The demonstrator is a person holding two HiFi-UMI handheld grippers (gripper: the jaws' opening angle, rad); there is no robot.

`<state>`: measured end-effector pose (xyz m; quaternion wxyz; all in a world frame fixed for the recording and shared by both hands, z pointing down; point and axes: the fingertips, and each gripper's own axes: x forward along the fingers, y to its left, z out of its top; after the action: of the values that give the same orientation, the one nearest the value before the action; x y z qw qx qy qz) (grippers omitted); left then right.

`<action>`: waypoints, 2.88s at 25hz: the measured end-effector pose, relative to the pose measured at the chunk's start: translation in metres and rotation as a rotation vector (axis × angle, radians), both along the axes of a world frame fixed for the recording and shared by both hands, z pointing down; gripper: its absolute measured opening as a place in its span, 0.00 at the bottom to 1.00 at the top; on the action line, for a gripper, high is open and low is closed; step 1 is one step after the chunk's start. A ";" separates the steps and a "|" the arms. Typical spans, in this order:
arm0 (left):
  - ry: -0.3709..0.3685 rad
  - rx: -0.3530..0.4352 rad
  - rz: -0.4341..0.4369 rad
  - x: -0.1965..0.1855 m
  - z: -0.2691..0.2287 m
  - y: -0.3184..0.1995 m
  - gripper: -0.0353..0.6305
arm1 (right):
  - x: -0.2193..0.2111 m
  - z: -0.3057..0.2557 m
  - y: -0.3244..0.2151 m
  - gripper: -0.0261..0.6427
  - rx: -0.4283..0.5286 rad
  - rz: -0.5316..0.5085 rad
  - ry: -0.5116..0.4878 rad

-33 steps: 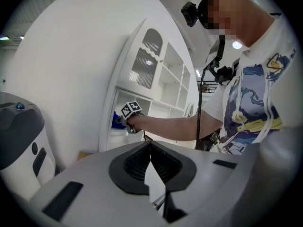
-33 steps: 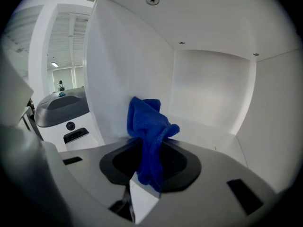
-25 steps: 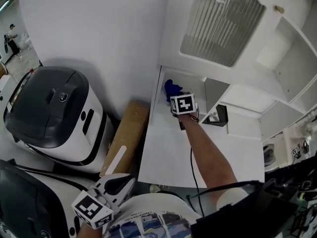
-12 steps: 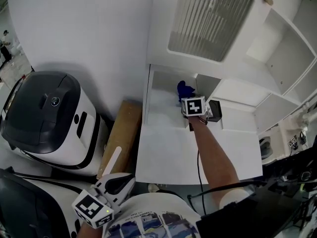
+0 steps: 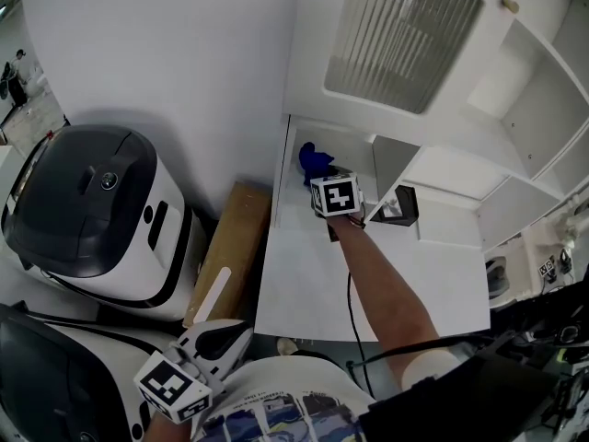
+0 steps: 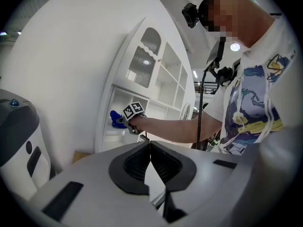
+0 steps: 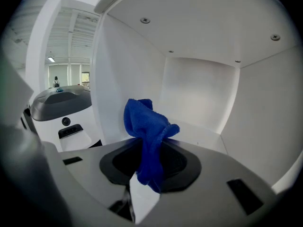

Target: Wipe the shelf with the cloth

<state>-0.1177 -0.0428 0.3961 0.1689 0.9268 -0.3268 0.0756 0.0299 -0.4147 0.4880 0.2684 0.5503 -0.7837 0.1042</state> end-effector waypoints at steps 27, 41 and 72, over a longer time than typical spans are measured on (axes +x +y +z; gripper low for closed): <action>-0.002 0.001 0.028 0.000 0.001 0.005 0.07 | 0.085 0.011 0.013 0.22 0.000 0.157 0.021; -0.014 -0.016 -0.002 -0.005 0.004 0.004 0.07 | -0.047 0.014 0.035 0.22 -0.015 -0.089 -0.087; -0.066 -0.082 0.199 0.133 0.017 -0.032 0.07 | 0.153 0.045 0.104 0.22 0.017 0.049 -0.119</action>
<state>0.0149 -0.0745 0.4129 0.1876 0.9439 -0.2351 0.1361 0.1827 -0.3108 0.5326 0.2142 0.5642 -0.7856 0.1367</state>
